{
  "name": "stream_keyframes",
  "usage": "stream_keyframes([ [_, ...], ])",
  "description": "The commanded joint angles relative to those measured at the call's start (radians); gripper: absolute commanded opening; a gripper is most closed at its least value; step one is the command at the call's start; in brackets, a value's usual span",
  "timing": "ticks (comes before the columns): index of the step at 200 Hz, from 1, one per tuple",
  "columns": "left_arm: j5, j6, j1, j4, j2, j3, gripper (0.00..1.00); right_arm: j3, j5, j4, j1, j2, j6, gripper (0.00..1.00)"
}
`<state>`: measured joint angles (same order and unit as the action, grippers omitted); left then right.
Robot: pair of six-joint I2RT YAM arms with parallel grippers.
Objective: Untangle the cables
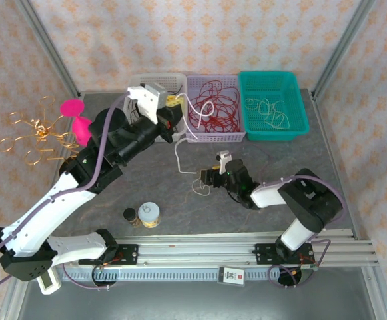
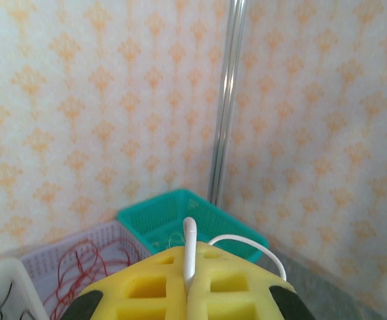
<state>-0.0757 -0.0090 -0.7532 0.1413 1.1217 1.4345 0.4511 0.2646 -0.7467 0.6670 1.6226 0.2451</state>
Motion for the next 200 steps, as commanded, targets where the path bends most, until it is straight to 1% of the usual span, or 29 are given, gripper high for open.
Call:
stream_keyframes([
  [1, 0.04, 0.046, -0.007, -0.069, 0.005, 0.062, 0.0, -0.036, -0.079, -0.048, 0.003, 0.023, 0.026, 0.59],
  [16, 0.047, 0.065, -0.007, -0.068, 0.019, 0.092, 0.0, -0.048, -0.13, -0.018, 0.002, 0.018, 0.033, 0.59],
  [34, 0.039, 0.076, -0.006, -0.053, 0.038, 0.119, 0.0, -0.045, -0.138, 0.05, 0.002, -0.053, 0.02, 0.6],
  [62, 0.022, 0.075, -0.006, -0.031, 0.059, 0.115, 0.0, -0.017, -0.102, 0.196, 0.0, -0.326, -0.045, 0.7],
  [80, 0.019, 0.072, -0.007, -0.03, 0.064, 0.091, 0.0, 0.02, -0.081, 0.306, 0.0, -0.523, -0.145, 0.79],
  [91, 0.021, 0.068, -0.008, -0.029, 0.067, 0.077, 0.0, 0.067, -0.057, 0.4, 0.0, -0.605, -0.218, 0.82],
  [108, 0.033, 0.07, -0.007, -0.028, 0.073, 0.059, 0.0, 0.156, -0.004, 0.545, 0.0, -0.681, -0.314, 0.83],
  [127, 0.044, 0.069, -0.007, -0.026, 0.08, 0.045, 0.0, 0.232, 0.033, 0.66, 0.001, -0.734, -0.378, 0.83],
  [147, 0.036, 0.06, -0.006, -0.02, 0.091, 0.035, 0.0, 0.314, 0.128, 0.728, 0.001, -0.757, -0.426, 0.83],
  [164, 0.038, 0.054, -0.007, -0.022, 0.093, 0.021, 0.0, 0.381, 0.117, 0.761, 0.001, -0.757, -0.44, 0.83],
  [187, 0.118, 0.049, -0.007, -0.006, 0.098, 0.027, 0.0, 0.427, 0.076, 0.761, 0.001, -0.753, -0.434, 0.83],
  [200, 0.102, 0.046, -0.007, -0.013, 0.096, 0.024, 0.0, 0.432, 0.099, 0.74, 0.001, -0.736, -0.437, 0.84],
])
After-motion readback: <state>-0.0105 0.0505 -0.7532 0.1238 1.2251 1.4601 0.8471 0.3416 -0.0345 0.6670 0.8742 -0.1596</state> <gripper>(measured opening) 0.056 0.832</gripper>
